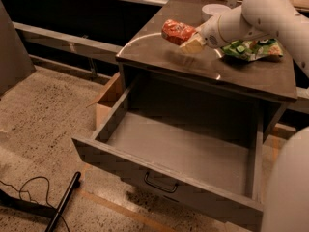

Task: Pick coke can from top drawer and place on counter

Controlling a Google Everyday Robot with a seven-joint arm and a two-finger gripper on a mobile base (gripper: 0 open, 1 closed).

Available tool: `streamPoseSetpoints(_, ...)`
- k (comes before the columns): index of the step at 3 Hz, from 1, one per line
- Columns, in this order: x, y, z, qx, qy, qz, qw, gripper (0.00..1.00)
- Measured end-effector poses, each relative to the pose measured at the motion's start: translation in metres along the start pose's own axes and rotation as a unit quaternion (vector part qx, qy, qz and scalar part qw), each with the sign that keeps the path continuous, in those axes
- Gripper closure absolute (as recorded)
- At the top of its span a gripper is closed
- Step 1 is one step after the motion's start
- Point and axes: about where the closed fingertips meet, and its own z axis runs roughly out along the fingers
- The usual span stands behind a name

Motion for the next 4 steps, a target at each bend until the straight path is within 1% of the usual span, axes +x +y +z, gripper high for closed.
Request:
streamPoseSetpoints(1,0.010,-0.010,0.028,-0.003,0.016,0.002,0.9999,0.59)
streamPoseSetpoints(2,0.025,-0.015,0.049,-0.005,0.035,0.007,0.9994,0.28)
streamPoseSetpoints(3,0.031,-0.018,0.054,-0.003,0.042,0.009,0.9991,0.05)
streamPoseSetpoints(4,0.032,-0.020,0.053,0.000,0.043,0.010,0.9990,0.00)
